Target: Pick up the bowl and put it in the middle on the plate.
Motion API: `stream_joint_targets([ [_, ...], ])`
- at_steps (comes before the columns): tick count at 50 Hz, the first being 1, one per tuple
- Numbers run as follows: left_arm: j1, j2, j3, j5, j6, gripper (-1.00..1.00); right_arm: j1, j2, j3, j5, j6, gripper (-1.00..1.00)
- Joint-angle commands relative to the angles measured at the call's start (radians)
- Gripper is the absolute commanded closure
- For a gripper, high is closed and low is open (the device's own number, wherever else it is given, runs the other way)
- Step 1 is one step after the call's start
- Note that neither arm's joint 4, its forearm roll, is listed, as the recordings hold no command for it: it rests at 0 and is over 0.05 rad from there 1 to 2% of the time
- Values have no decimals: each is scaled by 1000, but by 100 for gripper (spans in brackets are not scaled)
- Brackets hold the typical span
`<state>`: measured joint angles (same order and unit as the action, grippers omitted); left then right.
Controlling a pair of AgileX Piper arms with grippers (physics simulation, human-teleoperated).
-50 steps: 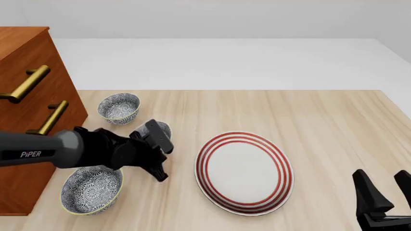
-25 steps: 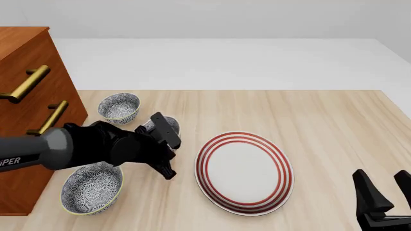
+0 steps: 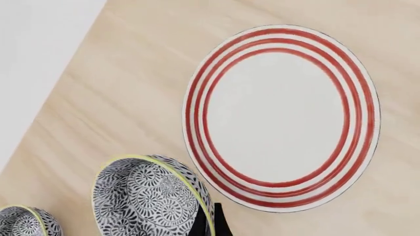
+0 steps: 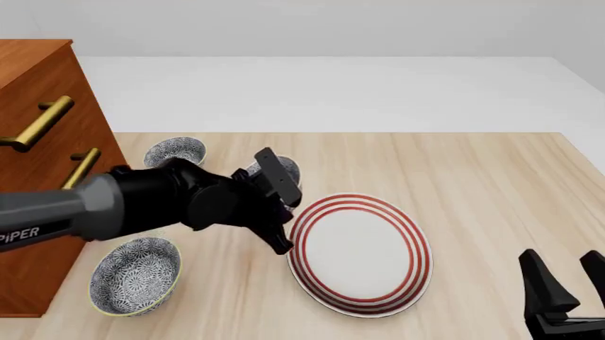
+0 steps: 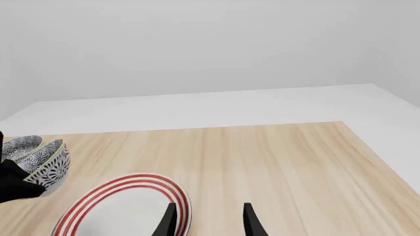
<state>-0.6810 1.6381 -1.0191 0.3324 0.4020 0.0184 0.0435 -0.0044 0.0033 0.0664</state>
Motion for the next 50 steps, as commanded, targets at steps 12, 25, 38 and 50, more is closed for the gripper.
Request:
stream_joint_targets([
  [12,-114,62,-166,72,-28,100,0,0,0,0,0,-100],
  [25,-165,115,-202,72,-25,100,0,0,0,0,0,-100],
  [38,-221,156,-254,89,-32,100,0,0,0,0,0,-100],
  [50,-237,209,-274,82,-38,100,0,0,0,0,0,-100],
])
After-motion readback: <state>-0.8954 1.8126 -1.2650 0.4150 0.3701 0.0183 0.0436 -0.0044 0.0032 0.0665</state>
